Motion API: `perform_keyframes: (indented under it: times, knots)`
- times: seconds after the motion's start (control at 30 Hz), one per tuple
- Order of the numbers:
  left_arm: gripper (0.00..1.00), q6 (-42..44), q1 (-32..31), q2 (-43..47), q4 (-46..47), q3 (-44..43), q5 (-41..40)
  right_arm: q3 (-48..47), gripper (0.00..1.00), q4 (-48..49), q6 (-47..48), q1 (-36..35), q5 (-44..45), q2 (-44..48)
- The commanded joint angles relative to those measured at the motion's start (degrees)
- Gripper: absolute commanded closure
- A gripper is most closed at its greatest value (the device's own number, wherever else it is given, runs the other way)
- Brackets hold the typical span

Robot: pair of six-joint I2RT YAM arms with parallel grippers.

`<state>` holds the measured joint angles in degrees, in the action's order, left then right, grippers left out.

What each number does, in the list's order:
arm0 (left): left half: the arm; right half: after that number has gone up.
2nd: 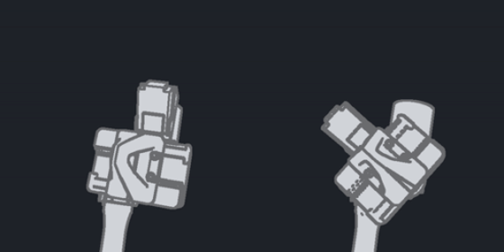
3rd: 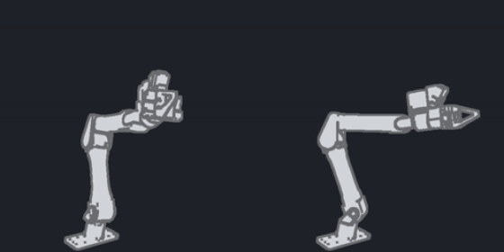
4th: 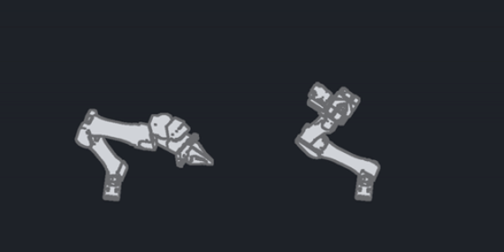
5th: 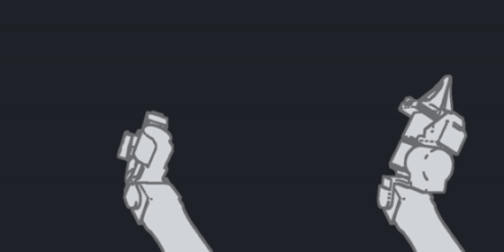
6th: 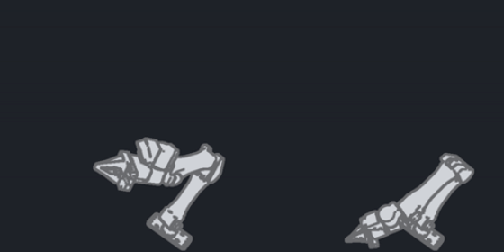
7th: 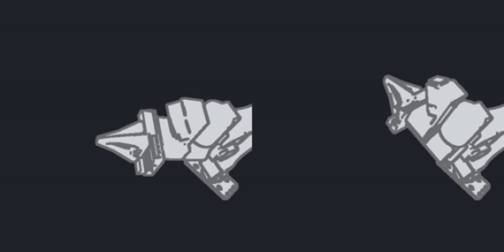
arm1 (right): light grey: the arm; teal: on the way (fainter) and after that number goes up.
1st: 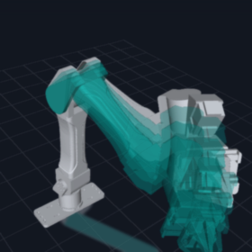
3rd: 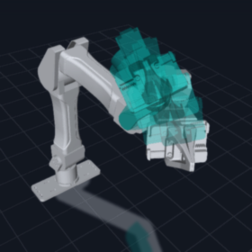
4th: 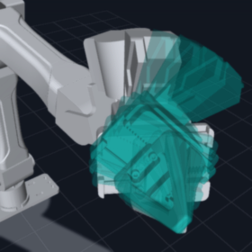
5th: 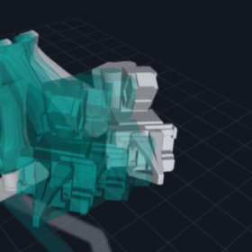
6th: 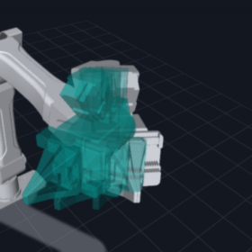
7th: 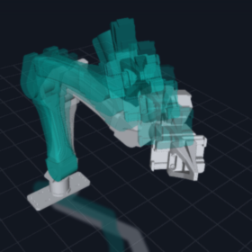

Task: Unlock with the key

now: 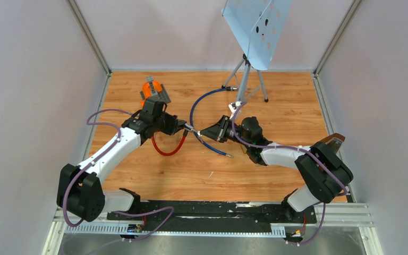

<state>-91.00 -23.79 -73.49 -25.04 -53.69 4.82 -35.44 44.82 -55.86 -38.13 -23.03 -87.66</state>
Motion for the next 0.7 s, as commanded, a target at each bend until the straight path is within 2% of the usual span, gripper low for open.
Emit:
perform_keyframes:
  times: [0.0,0.67]
  knots:
    - [1.00,-1.41,-0.29,1.84,1.88,-0.22,1.60,-0.25,1.00,1.32,0.92,-0.45,1.58,1.07]
    - [1.00,-1.54,-0.29,1.60,2.13,-0.37,1.64,0.51,1.00,0.49,1.40,-1.23,4.93,2.91]
